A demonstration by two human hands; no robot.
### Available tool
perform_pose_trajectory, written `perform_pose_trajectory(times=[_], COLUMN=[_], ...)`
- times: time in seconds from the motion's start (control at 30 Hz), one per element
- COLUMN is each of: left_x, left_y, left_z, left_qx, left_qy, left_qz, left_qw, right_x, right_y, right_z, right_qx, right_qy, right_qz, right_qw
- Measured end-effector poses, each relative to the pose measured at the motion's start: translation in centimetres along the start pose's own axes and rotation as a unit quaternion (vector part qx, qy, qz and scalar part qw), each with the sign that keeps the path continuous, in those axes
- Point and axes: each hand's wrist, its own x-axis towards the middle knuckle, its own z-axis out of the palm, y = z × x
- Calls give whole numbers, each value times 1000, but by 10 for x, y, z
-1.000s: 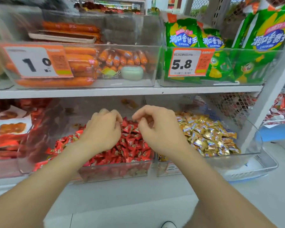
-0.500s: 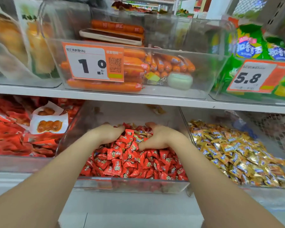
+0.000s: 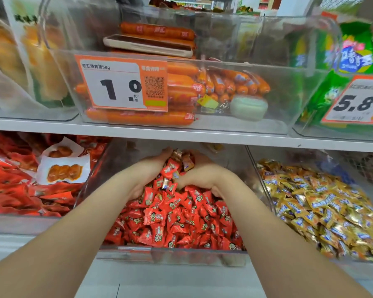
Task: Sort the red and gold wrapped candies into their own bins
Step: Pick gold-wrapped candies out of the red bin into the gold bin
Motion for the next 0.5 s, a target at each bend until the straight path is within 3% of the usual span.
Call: perform_pose_trajectory(times=[0.13, 0.27, 0.5], left_x=[-21, -53, -113], left_y=[10, 5, -7], left_z=[-4, -14, -24], left_qx=[-17, 125, 438], left_qy=[-27, -39, -90], left_qz=[102, 155, 210], left_qw=[994, 979, 869], right_x=[-21, -45, -92], right_y=[-12, -5, 11], right_z=[-18, -22, -36], right_qx=[-24, -118, -258], right_qy=[5, -29, -10], right_qz=[-43, -111, -126], right_qw=[999, 986, 958])
